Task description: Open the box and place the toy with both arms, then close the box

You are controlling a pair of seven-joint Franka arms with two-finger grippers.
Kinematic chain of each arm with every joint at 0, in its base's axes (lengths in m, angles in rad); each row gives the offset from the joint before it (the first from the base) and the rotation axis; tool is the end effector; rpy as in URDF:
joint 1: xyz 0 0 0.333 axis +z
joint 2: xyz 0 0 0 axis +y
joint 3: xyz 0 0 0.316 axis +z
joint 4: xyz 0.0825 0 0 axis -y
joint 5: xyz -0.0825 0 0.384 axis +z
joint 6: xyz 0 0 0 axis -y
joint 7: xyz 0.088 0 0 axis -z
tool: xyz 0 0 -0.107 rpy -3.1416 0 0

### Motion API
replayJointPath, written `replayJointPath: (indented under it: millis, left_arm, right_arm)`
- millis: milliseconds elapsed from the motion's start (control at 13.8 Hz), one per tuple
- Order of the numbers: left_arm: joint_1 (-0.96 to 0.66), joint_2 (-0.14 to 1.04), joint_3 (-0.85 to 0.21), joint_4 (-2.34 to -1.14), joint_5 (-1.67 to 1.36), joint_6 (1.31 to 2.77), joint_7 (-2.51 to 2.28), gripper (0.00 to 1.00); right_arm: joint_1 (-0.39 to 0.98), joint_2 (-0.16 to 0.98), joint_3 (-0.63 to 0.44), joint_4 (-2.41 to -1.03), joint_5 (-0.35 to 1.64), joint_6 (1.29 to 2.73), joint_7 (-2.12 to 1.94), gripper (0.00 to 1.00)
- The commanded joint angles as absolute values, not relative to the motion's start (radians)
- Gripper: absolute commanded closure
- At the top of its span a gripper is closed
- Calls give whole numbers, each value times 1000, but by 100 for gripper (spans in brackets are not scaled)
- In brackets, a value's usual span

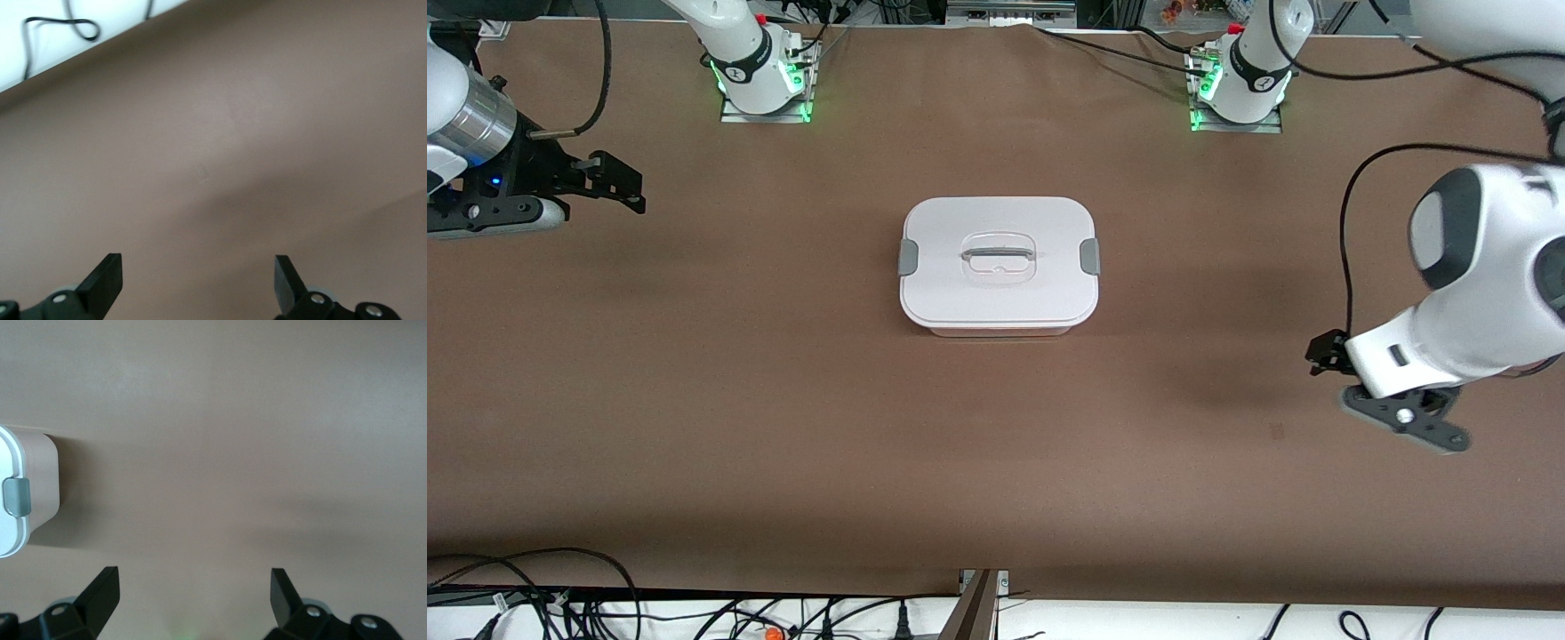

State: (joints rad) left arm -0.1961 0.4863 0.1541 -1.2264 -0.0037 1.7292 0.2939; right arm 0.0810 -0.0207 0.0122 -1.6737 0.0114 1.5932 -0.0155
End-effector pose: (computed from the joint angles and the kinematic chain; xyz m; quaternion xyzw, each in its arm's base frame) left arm 0.6994 -0.0540 0.4986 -0.9838 0.1758 -0.0067 0.0351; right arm 0.5444 0.0521 0.5893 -0.9981 -0.0540 0.0301 0.0044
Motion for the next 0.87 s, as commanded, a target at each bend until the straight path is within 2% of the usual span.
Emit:
replayJointPath:
  millis: [0,363,799]
  left_arm:
    - [-131,361,147,-1311,-20,1713,241,0]
    - [-72,200,150,-1436,-18,1707,229,0]
    - [-63,160,152,-1442,-77,1552,87,0]
  right_arm:
    - [67,-26,29,-1666,6,1582,-31,0]
    - [67,-26,29,-1661,25,1594,-23,0]
    - [66,-25,26,-1660,25,1612,-32,0]
